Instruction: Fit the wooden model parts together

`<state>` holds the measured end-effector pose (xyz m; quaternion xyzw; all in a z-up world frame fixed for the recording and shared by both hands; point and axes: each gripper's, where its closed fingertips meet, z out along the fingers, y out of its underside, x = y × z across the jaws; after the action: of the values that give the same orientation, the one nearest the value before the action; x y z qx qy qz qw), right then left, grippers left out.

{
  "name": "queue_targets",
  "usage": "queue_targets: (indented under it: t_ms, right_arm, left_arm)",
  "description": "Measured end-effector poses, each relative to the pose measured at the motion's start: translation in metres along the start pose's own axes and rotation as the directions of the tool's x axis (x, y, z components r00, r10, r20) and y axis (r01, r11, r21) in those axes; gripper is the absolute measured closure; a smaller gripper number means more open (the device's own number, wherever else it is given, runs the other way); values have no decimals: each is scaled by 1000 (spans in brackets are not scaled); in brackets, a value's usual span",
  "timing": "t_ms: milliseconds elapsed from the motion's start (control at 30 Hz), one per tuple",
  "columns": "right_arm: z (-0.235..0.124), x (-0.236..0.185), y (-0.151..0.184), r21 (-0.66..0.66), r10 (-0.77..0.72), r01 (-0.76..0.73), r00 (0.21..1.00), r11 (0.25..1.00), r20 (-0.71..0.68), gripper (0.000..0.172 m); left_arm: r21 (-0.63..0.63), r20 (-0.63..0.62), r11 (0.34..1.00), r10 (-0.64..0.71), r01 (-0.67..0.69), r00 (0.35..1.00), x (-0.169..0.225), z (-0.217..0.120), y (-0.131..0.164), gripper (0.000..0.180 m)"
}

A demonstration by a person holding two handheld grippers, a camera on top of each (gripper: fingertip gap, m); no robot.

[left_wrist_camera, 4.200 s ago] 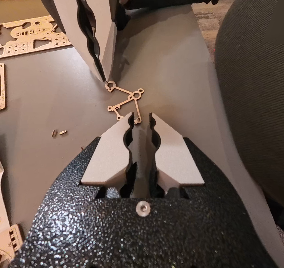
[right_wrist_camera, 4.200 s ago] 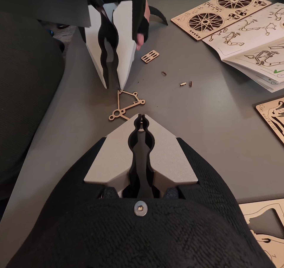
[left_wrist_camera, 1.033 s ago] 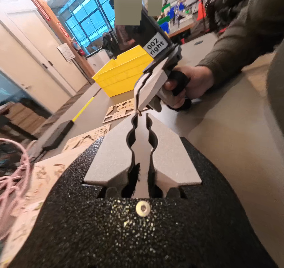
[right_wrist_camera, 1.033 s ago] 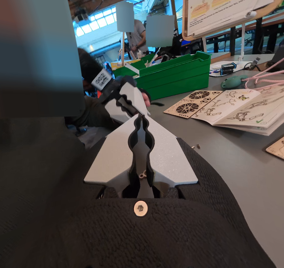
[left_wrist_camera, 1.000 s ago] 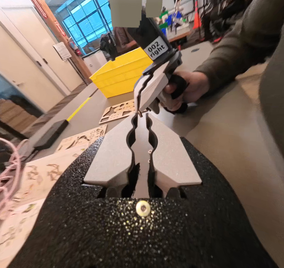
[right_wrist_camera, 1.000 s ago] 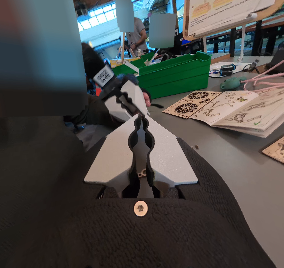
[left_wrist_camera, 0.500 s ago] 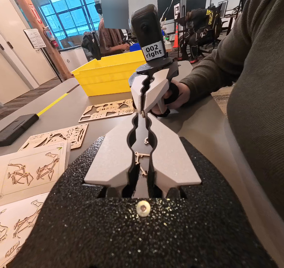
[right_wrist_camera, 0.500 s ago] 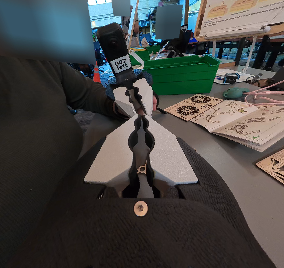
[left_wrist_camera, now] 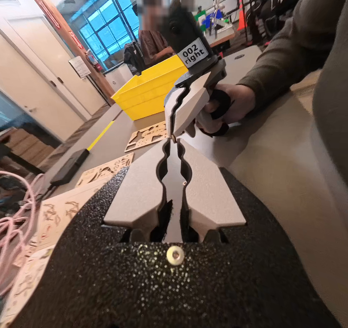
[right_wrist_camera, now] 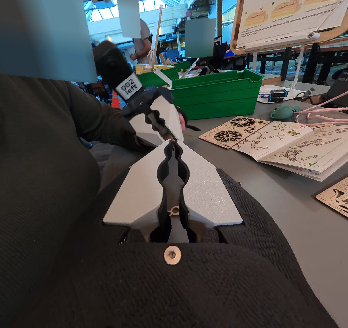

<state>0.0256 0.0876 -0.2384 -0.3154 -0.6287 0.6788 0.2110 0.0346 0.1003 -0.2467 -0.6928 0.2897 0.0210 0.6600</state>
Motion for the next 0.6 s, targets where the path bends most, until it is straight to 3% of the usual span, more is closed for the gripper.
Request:
queue_targets:
  t_ms: [267, 433, 600]
  right_arm:
    - [-1, 1, -2, 25, 33, -33, 999, 999, 1, 172]
    - [-1, 3, -2, 37, 47, -47, 999, 998, -8, 172]
    - [-4, 5, -4, 47, 48, -47, 999, 998, -17, 172]
  left_arm:
    - [-29, 70, 982, 187, -186, 980, 0, 2, 5, 172]
    - [-78, 95, 922, 385, -378, 918, 4, 4, 14, 171]
    - [-76, 98, 915, 403, -397, 910, 4, 3, 15, 171]
